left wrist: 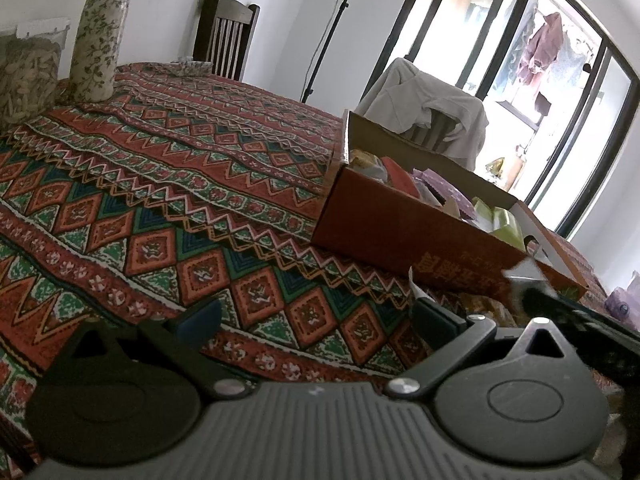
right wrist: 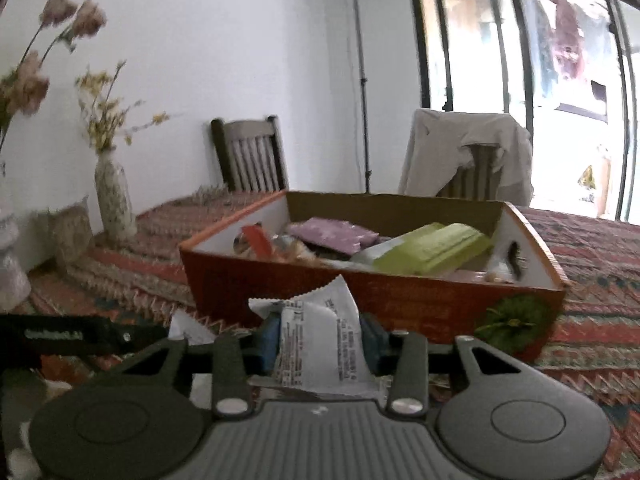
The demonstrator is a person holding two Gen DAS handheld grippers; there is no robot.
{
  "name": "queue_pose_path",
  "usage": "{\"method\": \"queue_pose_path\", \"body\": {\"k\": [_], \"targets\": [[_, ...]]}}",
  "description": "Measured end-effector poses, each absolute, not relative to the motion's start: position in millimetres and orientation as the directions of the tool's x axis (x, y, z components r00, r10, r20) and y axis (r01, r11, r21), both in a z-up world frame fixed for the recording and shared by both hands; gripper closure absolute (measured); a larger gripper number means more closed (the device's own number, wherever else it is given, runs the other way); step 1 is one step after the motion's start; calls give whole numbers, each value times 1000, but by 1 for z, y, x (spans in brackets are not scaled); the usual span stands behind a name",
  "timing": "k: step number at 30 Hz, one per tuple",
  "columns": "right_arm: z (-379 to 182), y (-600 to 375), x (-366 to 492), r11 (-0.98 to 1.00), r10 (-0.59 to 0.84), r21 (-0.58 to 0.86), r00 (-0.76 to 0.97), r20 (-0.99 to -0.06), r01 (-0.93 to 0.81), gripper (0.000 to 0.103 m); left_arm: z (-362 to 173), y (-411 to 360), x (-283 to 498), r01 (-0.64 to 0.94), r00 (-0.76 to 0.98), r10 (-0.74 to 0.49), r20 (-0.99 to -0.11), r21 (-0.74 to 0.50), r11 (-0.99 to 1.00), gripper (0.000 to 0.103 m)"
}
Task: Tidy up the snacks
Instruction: 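Grasp the white printed packet with the left gripper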
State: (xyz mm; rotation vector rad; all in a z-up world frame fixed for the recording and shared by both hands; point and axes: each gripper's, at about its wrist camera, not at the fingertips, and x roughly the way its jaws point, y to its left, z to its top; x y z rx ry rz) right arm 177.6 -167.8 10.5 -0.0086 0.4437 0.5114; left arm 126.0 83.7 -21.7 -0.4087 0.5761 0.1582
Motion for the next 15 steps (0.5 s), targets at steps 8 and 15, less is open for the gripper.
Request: {"method": "queue_pose_path", "body": {"k": [8, 15], "targets": [[2, -231, 184, 948, 315, 103, 847, -428, -301, 62, -21, 86, 125, -305, 827, 79, -557, -327, 894, 0], [-8, -241, 191, 939, 343, 159, 823, -453, -305, 62, -15, 76, 124, -400, 790, 220, -572, -208, 893, 0]]}}
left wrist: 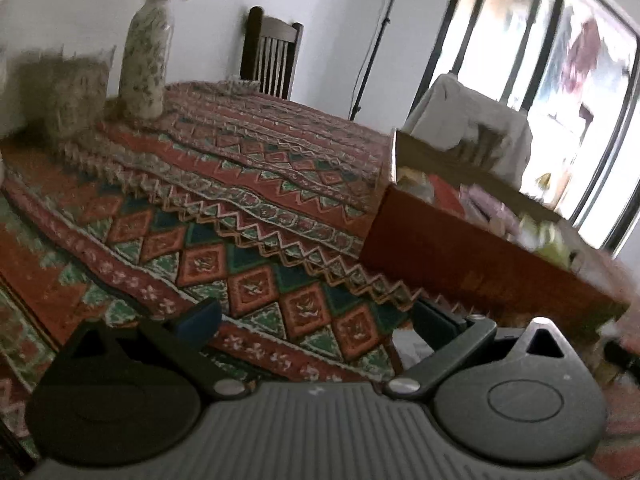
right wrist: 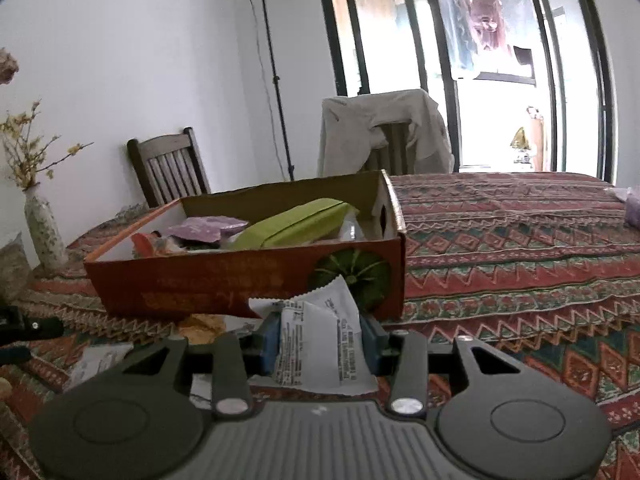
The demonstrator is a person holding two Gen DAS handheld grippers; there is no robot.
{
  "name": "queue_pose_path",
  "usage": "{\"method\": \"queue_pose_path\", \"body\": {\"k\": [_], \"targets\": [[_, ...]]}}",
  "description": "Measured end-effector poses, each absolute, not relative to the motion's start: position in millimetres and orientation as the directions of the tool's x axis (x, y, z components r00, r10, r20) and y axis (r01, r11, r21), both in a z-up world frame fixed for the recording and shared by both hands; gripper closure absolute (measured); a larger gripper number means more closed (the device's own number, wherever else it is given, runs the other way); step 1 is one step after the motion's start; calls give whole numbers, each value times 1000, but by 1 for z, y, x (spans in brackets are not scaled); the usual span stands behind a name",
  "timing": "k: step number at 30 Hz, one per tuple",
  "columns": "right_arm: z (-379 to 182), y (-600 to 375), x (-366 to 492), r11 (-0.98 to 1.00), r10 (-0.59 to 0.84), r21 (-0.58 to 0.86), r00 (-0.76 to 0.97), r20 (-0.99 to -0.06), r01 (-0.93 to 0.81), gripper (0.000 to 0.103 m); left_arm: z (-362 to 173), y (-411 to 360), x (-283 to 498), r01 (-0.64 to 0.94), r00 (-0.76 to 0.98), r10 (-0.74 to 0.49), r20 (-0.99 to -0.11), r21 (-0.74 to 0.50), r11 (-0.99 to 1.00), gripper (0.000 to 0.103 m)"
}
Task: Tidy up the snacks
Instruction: 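Grasp the white printed packet with the left gripper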
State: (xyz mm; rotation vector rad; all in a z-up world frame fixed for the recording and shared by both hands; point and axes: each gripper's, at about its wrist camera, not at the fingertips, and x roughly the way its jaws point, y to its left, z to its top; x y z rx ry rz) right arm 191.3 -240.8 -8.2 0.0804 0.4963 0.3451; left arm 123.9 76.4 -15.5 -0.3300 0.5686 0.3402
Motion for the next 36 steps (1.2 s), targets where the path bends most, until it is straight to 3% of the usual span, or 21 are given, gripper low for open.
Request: {"method": "queue_pose_path", "body": {"k": [2, 6, 10, 18, 21, 23, 25, 36], "targets": [[-9, -239, 192, 937, 348, 161, 819, -456, -309, 62, -12, 61, 127, -381, 779, 240, -579, -134, 915, 0], [-9, -240, 190, 934, 356, 185, 819, -450, -305, 62, -7, 29, 132, -307, 779, 192, -597, -95, 947, 0], [-10, -243, 191, 930, 366, 200, 812, -455, -307, 62, -13, 1, 143, -312, 752, 255, -608, 13, 950, 0], [-9, -245, 190, 920, 390, 224, 807, -443, -321, 62, -27, -7, 153, -354, 690, 291, -662, 42, 934, 2], [-9, -245, 189, 919, 392, 226, 808, -441, -323, 62, -26, -5, 151, -344, 702, 272, -658, 20, 939, 13], [-9, -245, 189, 919, 392, 226, 808, -441, -323, 62, -23, -7, 150, -324, 716, 256, -650, 15, 946, 40], [-9, -245, 189, 919, 392, 226, 808, -441, -323, 62, -20, -8, 148, -289, 729, 225, -646, 7, 957, 54], [-8, -244, 185, 918, 393, 218, 820, -416, -330, 62, 4, -13, 128, -241, 812, 210, -545, 16, 970, 56]]}}
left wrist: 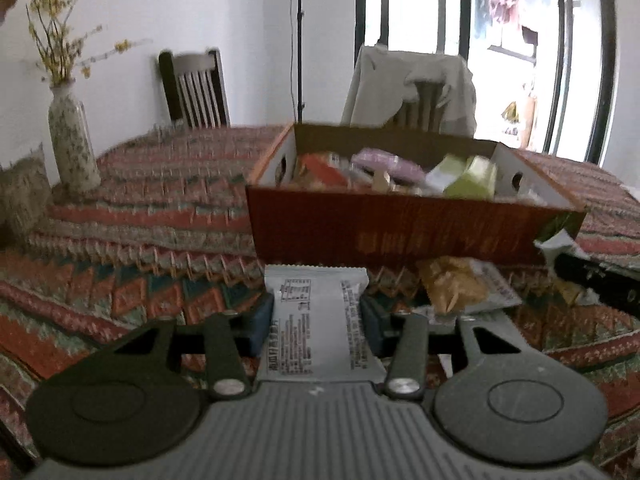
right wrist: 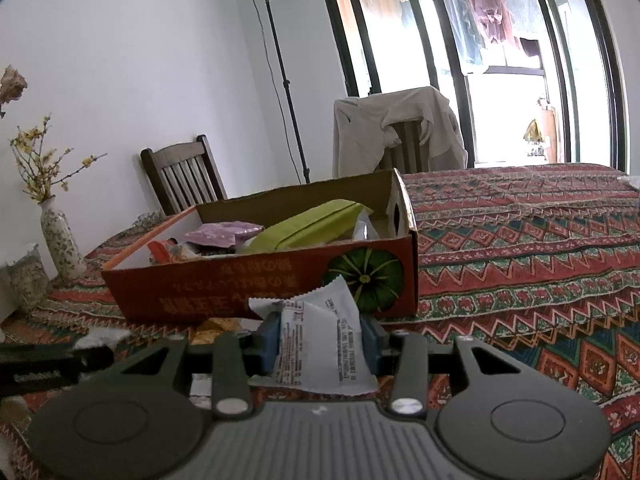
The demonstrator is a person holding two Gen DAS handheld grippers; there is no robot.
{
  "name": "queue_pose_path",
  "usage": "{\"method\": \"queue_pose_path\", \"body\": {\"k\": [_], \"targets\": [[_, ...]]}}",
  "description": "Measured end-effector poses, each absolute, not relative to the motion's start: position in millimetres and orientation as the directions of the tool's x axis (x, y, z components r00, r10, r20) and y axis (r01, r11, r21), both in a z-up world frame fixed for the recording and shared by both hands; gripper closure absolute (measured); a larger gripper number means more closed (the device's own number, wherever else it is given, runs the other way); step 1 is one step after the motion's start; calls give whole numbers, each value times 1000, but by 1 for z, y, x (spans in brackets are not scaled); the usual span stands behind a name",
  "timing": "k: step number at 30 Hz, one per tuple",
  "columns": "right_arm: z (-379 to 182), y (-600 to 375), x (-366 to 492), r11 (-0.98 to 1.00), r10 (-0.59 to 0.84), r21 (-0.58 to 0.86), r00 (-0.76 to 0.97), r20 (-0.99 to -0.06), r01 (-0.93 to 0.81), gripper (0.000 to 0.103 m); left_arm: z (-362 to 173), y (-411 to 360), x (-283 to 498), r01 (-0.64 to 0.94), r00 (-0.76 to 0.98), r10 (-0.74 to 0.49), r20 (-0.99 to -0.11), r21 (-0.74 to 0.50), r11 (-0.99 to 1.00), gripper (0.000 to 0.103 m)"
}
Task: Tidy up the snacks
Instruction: 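Carry the white packet with the left gripper while the right carries its wrapper to the box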
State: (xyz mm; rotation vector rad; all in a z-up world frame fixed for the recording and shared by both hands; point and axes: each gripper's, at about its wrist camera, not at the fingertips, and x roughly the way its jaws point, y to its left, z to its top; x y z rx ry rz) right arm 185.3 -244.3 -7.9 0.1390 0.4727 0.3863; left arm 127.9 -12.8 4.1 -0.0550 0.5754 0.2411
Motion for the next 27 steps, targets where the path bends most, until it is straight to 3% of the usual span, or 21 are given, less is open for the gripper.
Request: {"method": "queue_pose_path", "body": {"k": [17, 27], "targets": [[58, -223, 185, 929, 370, 102, 890, -267, -356, 62, 61, -15, 146, -209, 914, 196, -356, 2, 978, 56], [75, -203, 246, 949, 315, 93, 917, -246, -301, 62, 73, -8, 206, -235, 920, 209, -330, -40, 971, 56]]}}
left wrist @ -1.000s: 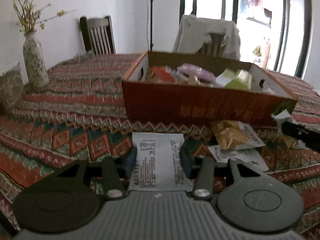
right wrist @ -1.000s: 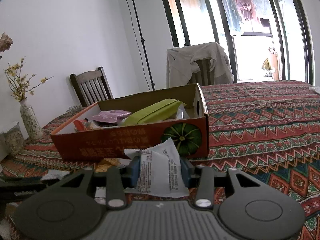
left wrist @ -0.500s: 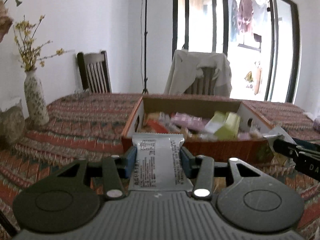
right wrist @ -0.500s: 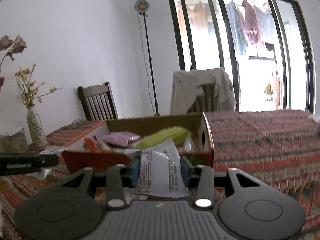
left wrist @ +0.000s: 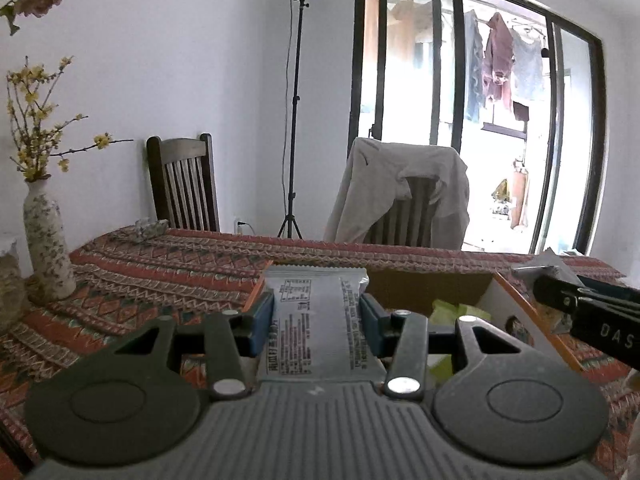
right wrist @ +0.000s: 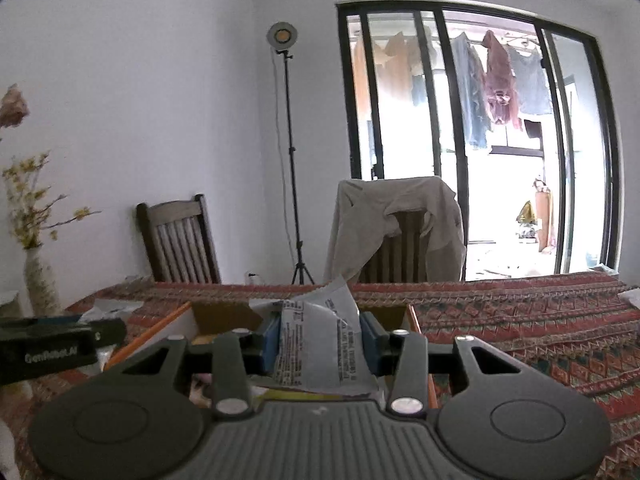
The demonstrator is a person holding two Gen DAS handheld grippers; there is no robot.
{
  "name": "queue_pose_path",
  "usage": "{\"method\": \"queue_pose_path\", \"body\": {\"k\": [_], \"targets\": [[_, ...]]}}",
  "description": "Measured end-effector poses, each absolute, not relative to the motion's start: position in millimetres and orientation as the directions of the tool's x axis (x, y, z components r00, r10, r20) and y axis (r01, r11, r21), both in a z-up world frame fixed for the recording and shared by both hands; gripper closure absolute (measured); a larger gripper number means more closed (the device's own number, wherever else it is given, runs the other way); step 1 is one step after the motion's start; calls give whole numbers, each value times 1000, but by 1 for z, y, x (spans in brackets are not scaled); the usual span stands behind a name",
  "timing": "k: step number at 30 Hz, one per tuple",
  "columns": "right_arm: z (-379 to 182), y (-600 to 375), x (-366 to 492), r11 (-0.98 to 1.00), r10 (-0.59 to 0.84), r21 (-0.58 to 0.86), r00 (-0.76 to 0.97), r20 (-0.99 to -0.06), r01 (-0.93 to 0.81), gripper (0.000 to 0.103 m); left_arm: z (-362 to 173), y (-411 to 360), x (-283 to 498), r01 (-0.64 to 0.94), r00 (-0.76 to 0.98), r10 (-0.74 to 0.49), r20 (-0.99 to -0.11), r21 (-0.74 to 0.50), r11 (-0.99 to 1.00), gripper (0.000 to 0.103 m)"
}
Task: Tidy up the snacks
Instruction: 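Carry the white packet with the left gripper while the right carries its wrapper to the box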
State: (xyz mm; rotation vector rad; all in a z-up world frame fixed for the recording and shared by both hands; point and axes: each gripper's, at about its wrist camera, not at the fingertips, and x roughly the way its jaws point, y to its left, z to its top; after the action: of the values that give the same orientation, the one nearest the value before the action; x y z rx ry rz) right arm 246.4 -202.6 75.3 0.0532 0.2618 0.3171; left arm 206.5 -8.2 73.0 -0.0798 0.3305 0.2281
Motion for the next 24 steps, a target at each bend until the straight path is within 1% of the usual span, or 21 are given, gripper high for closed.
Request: {"method": "queue_pose_path", "body": {"k": [4, 7, 9, 12, 14, 18, 20, 21, 22, 23, 24], "targets": [[63, -198, 271, 959, 282, 105, 929, -241, -264, 62, 67, -5, 235, -260, 914, 232, -333, -42, 965, 56], [49, -198, 284, 954, 291, 147, 928, -232, -262, 62, 56, -3, 249, -290, 915, 261, -308, -54, 955, 56], [39, -199, 289, 948, 309, 155, 921, -237, -278, 62, 45, 0, 254, -282, 922, 250, -295, -72, 957, 56], [34, -200, 295, 938, 336, 177, 906, -258, -298, 62, 36, 5, 261, -255, 923, 218, -316, -80, 964, 56], [31, -198, 293, 940, 335, 165, 905, -262, -300, 62, 34, 7, 262, -235, 927, 197, -318, -86, 968, 56], [25, -192, 293, 943, 330, 139, 899, -287, -302, 62, 27, 3, 266, -222, 922, 192, -335, -52, 974, 55], [23, -191, 293, 946, 324, 136, 898, -297, -296, 59, 25, 2, 266, -224, 919, 194, -342, -49, 973, 53], [23, -192, 292, 947, 319, 138, 901, -295, -290, 57, 25, 3, 265, -230, 921, 199, -336, -55, 972, 50], [23, -193, 291, 947, 317, 142, 902, -293, -287, 48, 26, 4, 263, -231, 924, 199, -327, -64, 971, 37], [22, -193, 290, 947, 317, 145, 902, -294, -286, 41, 27, 5, 260, -236, 928, 201, -313, -76, 969, 17], [22, -194, 289, 947, 318, 149, 902, -291, -286, 24, 28, 6, 256, -243, 933, 207, -295, -88, 966, 9]]}}
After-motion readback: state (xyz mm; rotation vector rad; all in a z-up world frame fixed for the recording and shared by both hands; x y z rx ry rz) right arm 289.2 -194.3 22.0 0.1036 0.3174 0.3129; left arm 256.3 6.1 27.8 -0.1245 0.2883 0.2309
